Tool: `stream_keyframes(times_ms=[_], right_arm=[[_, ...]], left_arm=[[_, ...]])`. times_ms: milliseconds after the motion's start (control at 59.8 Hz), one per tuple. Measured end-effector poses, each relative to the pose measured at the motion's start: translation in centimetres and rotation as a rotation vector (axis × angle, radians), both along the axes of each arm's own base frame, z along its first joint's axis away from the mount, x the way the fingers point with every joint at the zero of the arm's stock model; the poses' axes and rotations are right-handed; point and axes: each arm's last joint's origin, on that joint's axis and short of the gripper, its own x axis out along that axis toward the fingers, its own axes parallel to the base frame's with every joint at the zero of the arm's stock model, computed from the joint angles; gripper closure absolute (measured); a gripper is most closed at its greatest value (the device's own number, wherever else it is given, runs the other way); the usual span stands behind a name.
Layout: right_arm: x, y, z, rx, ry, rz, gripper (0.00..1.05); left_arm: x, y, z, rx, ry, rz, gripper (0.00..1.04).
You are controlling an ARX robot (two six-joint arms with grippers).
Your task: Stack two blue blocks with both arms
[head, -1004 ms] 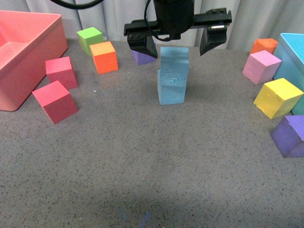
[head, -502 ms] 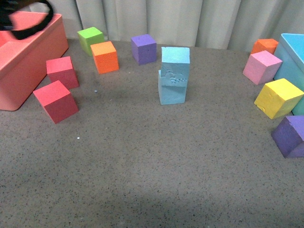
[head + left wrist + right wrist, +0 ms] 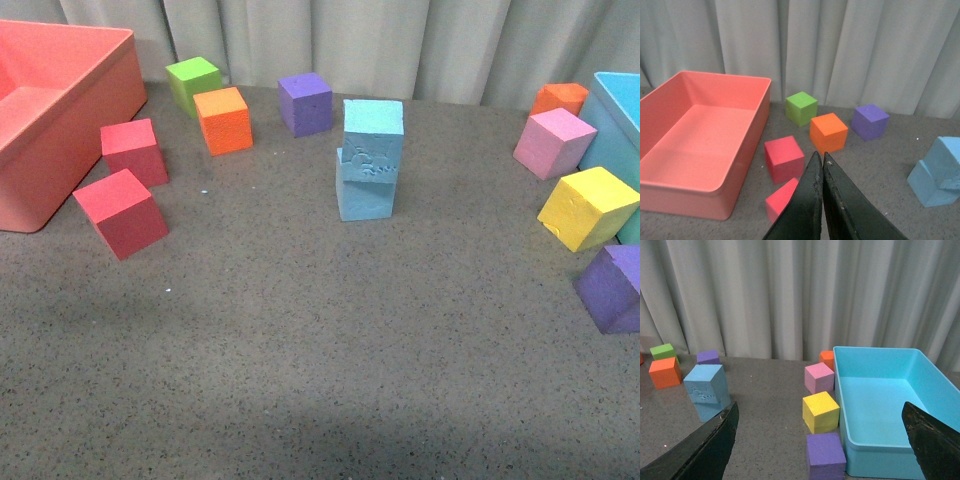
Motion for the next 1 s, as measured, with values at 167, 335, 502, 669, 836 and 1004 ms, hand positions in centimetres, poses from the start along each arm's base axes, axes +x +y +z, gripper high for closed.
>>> stream_keyframes(times_ms=[167, 335, 502, 669, 836, 1004], right_arm=[[0.0, 0.0, 0.0, 0.000, 0.000, 0.000, 0.10], [0.0, 0.0, 0.0, 0.000, 0.000, 0.000, 0.10], [0.0, 0.0, 0.0, 0.000, 0.000, 0.000, 0.10], [0.0, 0.0, 0.0, 0.000, 0.000, -0.001, 0.10], [0.0, 0.0, 0.0, 0.000, 0.000, 0.000, 0.10], [0.0, 0.0, 0.0, 0.000, 0.000, -0.001, 0.10]], left_arm=[[-2.4, 1.0, 0.3, -0.002, -0.011, -0.010, 1.01], [-4.5, 1.8, 0.2, -0.002, -0.005, -0.002, 1.01], [-6.8, 3.0, 0.3, -0.003, -0.010, -0.003, 1.01], [-7.7, 3.0, 0.8, -0.003, -0.025, -0.002, 1.01], [-8.4, 3.0, 1.1, -0.003, -0.033, -0.002, 1.01], [-9.0, 3.0, 1.2, -0.003, -0.039, -0.002, 1.01]])
